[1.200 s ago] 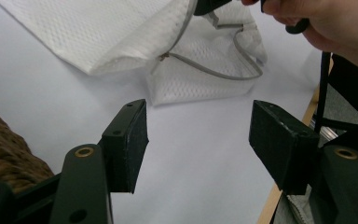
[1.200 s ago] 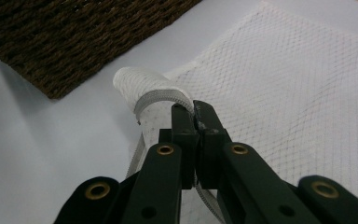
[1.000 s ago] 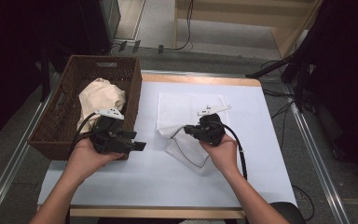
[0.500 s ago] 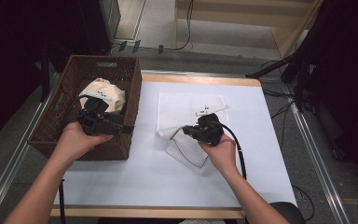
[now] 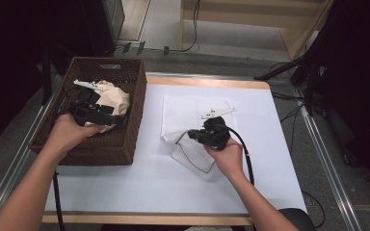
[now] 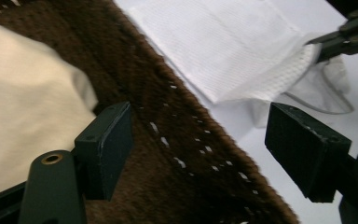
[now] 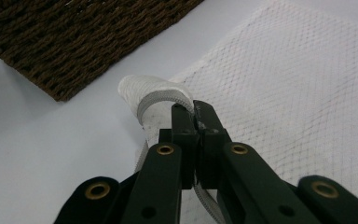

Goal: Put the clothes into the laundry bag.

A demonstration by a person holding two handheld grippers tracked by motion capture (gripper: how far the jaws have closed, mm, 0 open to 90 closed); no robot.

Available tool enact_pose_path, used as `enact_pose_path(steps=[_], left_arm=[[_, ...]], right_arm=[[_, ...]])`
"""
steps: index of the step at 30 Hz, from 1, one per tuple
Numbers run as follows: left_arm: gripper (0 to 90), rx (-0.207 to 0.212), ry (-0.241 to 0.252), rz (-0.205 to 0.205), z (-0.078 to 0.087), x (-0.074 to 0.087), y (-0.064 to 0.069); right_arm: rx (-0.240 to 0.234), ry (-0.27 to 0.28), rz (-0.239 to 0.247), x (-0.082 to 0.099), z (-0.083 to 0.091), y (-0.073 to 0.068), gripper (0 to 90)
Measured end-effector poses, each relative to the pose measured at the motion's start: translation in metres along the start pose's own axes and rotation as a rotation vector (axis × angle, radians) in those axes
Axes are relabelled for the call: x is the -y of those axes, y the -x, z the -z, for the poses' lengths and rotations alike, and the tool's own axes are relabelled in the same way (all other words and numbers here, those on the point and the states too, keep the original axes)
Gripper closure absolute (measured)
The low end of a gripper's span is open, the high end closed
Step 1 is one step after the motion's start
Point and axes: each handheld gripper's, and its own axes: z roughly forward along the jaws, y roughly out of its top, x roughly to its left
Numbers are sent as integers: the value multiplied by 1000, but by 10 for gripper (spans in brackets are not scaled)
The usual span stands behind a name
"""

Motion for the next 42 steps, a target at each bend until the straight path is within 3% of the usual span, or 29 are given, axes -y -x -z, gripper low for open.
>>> enact_pose_path(steps=[6, 11, 12, 13, 14, 16, 23, 28, 32, 35, 37, 42], left_arm=[[209, -20, 3, 31, -5, -6, -22], [162, -63, 17, 67, -15, -10, -49], [153, -63, 17, 67, -15, -10, -49], [143, -71, 17, 97, -18, -11, -59], [137, -71, 17, 97, -18, -11, -59], [112, -103, 8, 118, -23, -11, -72], [76, -157, 18, 157, -32, -10, -95], [70, -188, -13, 166, -46, -6, -106], [65, -203, -8, 185, -53, -4, -111], [51, -205, -15, 207, -60, -2, -116], [45, -206, -30, 245, -65, 0, -121], [44, -239, -52, 223, -73, 7, -125]], right_arm=[[0, -5, -5, 0, -1, 0, 886], [2, -1, -1, 2, 0, 1, 887], [2, -1, -1, 2, 0, 1, 887], [3, -5, -4, 3, 0, 0, 887], [3, -4, -6, 3, 0, 0, 886], [5, -7, -1, 4, 1, 0, 887], [16, -2, -12, 10, 5, 3, 886], [24, -7, -13, 11, 5, 3, 886], [29, -11, -1, 10, 5, 2, 886], [30, -12, 0, 11, 5, 1, 886], [36, -23, -4, 14, 5, 1, 886], [46, -28, -5, 16, 6, 3, 886]])
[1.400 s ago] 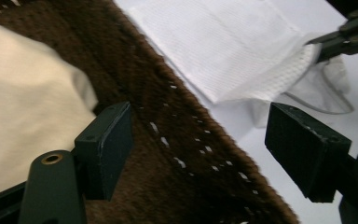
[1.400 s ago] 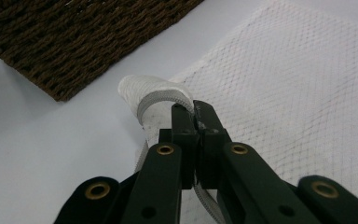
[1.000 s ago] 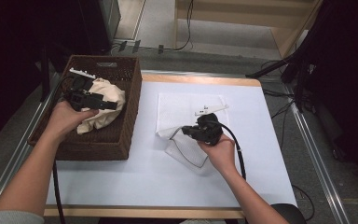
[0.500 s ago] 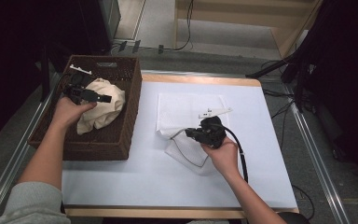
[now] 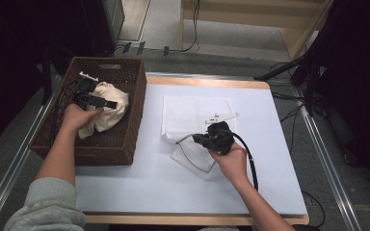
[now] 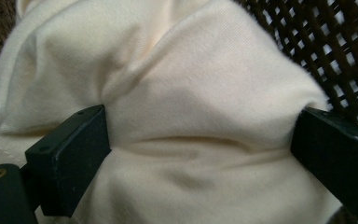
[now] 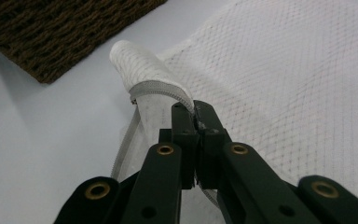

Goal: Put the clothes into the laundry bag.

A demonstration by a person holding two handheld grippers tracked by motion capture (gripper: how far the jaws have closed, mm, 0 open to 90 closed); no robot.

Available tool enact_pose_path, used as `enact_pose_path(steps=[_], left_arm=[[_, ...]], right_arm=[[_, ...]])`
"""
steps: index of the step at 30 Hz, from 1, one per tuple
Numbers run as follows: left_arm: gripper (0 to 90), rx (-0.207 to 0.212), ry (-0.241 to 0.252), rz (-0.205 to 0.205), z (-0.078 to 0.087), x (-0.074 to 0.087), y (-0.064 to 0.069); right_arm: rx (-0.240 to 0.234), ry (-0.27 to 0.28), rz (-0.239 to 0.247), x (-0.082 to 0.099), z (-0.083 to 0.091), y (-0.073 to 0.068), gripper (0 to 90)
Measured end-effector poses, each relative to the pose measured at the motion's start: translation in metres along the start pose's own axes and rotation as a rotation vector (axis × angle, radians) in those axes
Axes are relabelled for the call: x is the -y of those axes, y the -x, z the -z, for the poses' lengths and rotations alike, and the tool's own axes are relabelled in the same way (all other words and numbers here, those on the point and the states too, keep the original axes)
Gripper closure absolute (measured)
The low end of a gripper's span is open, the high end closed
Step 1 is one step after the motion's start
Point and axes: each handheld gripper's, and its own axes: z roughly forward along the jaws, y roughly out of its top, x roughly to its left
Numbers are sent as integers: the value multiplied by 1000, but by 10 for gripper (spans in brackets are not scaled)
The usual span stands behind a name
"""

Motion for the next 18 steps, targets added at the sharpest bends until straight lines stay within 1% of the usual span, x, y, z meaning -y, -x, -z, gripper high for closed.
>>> enact_pose_path(steps=[2, 3, 4, 5, 6, 7, 8, 9, 11, 12, 13, 14, 15, 17, 18], left_arm=[[44, -7, 6, -4, -2, 1, -1], [45, -31, 10, 4, -4, 3, -1], [45, -41, 8, 3, -5, 3, -1], [45, -68, 1, 4, -6, 5, -2], [45, -68, 1, 4, -6, 5, -2], [45, -78, -5, 22, -7, 6, -3], [45, -78, -5, 22, -7, 6, -3], [45, -80, 1, 52, -8, 7, -6], [45, -90, -1, 63, -9, 9, -7], [45, -90, -1, 63, -9, 9, -7], [46, -118, -22, 67, -12, 10, -8], [46, -118, -22, 67, -12, 10, -8], [58, -131, -34, 62, -12, 10, -7], [97, -154, -39, 58, -13, 10, -7], [131, -172, -45, 44, -13, 10, -6]], right_arm=[[1, -2, 1, 1, 0, 1, 886], [2, -4, -2, 2, 0, 2, 886], [3, -4, -3, 2, 0, 2, 886], [5, -6, -3, 2, 0, 1, 886], [4, -8, -3, 3, -1, 1, 885], [3, -8, 2, 3, -1, 2, 886], [3, -8, 2, 3, -1, 2, 886], [2, -10, 2, 4, -1, 2, 886], [2, -10, -3, 4, -1, 2, 886], [1, -10, -3, 4, -1, 2, 886], [1, -8, -3, 4, -1, 2, 886], [1, -8, -3, 4, -1, 2, 886], [1, -9, -5, 5, -1, 2, 886], [-2, -6, -4, 5, -1, 3, 886], [-2, -6, -3, 5, -1, 4, 886]])
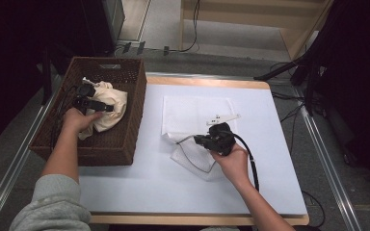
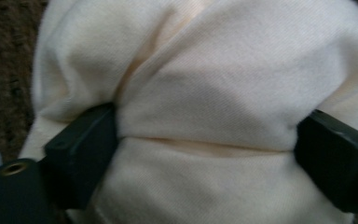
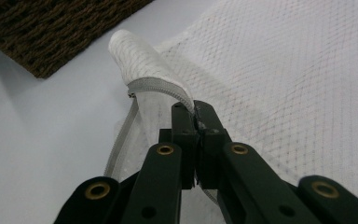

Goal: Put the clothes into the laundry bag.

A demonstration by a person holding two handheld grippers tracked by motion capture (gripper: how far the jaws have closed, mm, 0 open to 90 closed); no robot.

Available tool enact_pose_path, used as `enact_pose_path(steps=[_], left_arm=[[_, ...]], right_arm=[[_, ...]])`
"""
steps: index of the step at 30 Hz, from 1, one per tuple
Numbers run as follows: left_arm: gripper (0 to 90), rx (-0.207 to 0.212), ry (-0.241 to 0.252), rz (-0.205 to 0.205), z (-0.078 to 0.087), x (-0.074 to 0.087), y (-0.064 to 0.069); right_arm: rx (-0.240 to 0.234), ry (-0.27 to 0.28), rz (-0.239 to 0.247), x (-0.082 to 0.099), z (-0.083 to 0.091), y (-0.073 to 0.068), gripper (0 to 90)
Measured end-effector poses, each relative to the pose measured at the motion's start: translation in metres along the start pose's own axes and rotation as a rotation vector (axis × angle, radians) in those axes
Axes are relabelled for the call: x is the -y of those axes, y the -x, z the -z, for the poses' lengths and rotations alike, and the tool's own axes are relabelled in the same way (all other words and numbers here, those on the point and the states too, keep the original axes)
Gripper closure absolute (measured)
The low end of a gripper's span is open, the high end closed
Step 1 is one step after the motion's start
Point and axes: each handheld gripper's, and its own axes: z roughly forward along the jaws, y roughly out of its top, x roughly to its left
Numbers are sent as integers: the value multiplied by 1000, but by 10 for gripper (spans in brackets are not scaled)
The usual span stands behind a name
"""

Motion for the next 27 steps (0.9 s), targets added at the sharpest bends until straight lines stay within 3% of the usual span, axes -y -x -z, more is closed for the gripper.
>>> enact_pose_path(steps=[1, 3, 5, 8, 11, 13, 15, 16, 17, 18, 20, 22, 24, 27], left_arm=[[144, 0, 0, 0, 0, 0, 0], [170, -46, -1, -27, -1, 1, 4], [273, -80, -11, -46, 0, 2, 6], [411, -91, -18, -44, 2, 2, 6], [490, -86, -29, -32, 6, 1, 6], [562, -65, -42, -18, 8, 0, 5], [583, -20, -57, 8, 12, 0, 3], [588, -20, -57, 8, 12, 0, 3], [592, 31, -61, 36, 17, 0, 1], [593, 31, -61, 36, 17, 0, 1], [596, 51, -38, 41, 23, -2, 3], [596, 101, -24, 55, 33, -4, 4], [595, 111, -23, 45, 36, -5, 4], [594, 176, 29, 66, 59, -6, 6]], right_arm=[[-1, 0, -2, 0, 0, 0, 886], [-3, -1, -3, 1, 0, 1, 885], [-6, 0, -6, 1, 0, 3, 885], [-6, 2, -9, 1, 1, 4, 885], [-4, 9, -13, 1, 2, 6, 886], [-4, 8, -17, 1, 2, 6, 886], [-7, 10, -16, 1, 1, 7, 886], [-7, 10, -16, 1, 1, 7, 886], [-9, 9, -23, 0, 1, 7, 886], [-9, 9, -23, 0, 1, 7, 886], [-11, 13, -29, -2, 1, 7, 886], [-14, 17, -32, -4, 1, 7, 886], [-13, 19, -31, -5, 1, 6, 886], [-13, 20, -28, -6, 2, 6, 887]])
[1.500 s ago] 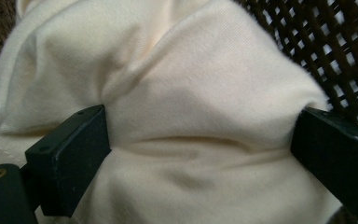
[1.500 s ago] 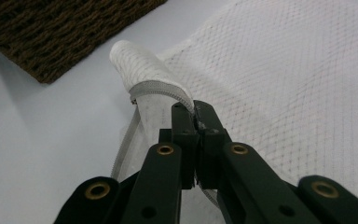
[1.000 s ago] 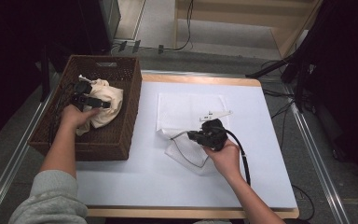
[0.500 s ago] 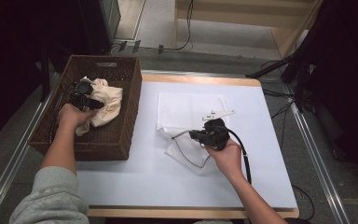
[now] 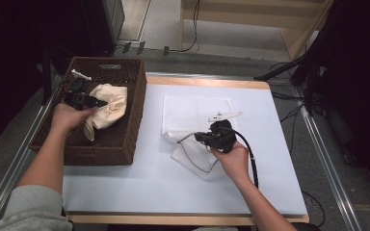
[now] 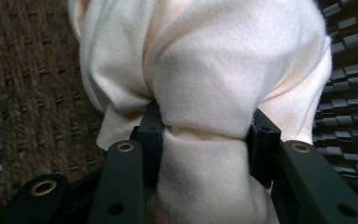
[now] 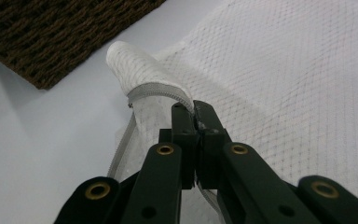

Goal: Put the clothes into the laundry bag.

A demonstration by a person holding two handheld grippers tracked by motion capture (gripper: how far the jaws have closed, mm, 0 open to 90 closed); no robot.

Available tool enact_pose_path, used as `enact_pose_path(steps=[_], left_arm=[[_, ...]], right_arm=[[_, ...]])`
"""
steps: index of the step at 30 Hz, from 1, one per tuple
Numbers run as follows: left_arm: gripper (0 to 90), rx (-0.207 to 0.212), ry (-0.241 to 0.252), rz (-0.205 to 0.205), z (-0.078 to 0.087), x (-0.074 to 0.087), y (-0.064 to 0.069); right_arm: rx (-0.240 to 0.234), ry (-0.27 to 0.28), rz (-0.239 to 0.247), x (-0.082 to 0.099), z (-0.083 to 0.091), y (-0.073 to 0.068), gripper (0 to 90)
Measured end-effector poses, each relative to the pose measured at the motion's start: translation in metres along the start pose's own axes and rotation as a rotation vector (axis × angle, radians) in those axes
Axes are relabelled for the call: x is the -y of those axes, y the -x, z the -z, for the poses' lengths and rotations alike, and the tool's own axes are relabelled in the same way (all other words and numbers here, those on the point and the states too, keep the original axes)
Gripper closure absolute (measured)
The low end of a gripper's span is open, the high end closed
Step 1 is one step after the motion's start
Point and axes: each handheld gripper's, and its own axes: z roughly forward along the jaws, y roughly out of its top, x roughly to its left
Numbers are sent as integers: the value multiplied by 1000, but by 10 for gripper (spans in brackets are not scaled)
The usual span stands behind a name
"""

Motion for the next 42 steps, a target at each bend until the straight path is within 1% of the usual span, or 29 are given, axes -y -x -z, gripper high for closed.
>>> enact_pose_path(steps=[2, 3, 4, 5, 6, 8, 11, 12, 13, 15, 17, 18, 20, 21, 23, 24, 25, 27, 28, 29, 32, 33, 35, 36, 37, 38, 40, 41, 42], left_arm=[[594, 1, 12, -1, 4, 0, 2], [594, 10, 16, -23, 14, 1, 8], [594, 11, 21, -31, 17, 1, 10], [594, 11, 21, -31, 17, 1, 10], [594, 19, 37, -45, 26, 1, 15], [594, 36, 49, -50, 34, 2, 19], [594, 38, 50, -59, 40, 3, 23], [593, 42, 54, -68, 47, 3, 28], [594, 42, 54, -68, 47, 3, 28], [593, 54, 60, -70, 54, 3, 31], [593, 56, 62, -92, 65, 2, 38], [593, 56, 62, -92, 65, 2, 38], [593, 64, 72, -122, 79, 1, 49], [593, 64, 72, -122, 79, 1, 49], [593, 87, 82, -160, 93, 1, 62], [592, 92, 85, -165, 96, 1, 66], [592, 92, 85, -165, 96, 1, 66], [592, 110, 88, -181, 101, 3, 73], [592, 126, 89, -196, 104, 5, 81], [592, 126, 89, -196, 104, 5, 81], [592, 151, 86, -218, 108, 8, 92], [592, 171, 86, -231, 110, 9, 99], [592, 189, 82, -253, 112, 11, 110], [592, 198, 87, -264, 113, 12, 114], [592, 198, 87, -264, 113, 12, 114], [592, 215, 91, -276, 113, 13, 121], [591, 230, 91, -290, 111, 16, 130], [592, 230, 91, -290, 111, 16, 130], [592, 241, 85, -315, 109, 18, 138]], right_arm=[[-4, 2, -5, -1, 0, 0, 886], [-5, 2, -4, -1, 1, 0, 886], [-4, 4, -3, -2, 1, 0, 887], [-4, 4, -3, -2, 1, 0, 887], [-11, 12, -6, -3, 2, 1, 887], [-15, 12, -6, -4, 3, 1, 887], [-19, 16, -13, -6, 3, 2, 887], [-20, 18, -12, -8, 3, 2, 887], [-20, 18, -12, -8, 3, 2, 887], [-24, 19, -19, -9, 3, 1, 886], [-26, 18, -15, -11, 2, 1, 886], [-25, 15, -17, -12, 2, 2, 886], [-29, 15, -17, -13, 2, 2, 886], [-29, 15, -17, -13, 2, 2, 886], [-26, 20, -11, -16, 4, 3, 887], [-30, 21, -14, -17, 6, 2, 886], [-30, 21, -14, -17, 6, 2, 886], [-32, 20, -5, -19, 8, 3, 886], [-32, 15, -11, -20, 8, 3, 886], [-32, 15, -11, -20, 8, 3, 886], [-37, 12, -8, -21, 8, 4, 886], [-43, 7, -11, -21, 7, 4, 886], [-41, 4, -6, -21, 7, 4, 886], [-41, 5, -7, -21, 6, 4, 886], [-41, 5, -7, -21, 6, 4, 886], [-42, 5, -8, -22, 6, 4, 886], [-42, 6, -7, -22, 6, 4, 886], [-42, 6, -7, -22, 6, 4, 886], [-44, 5, -10, -22, 7, 4, 886]])
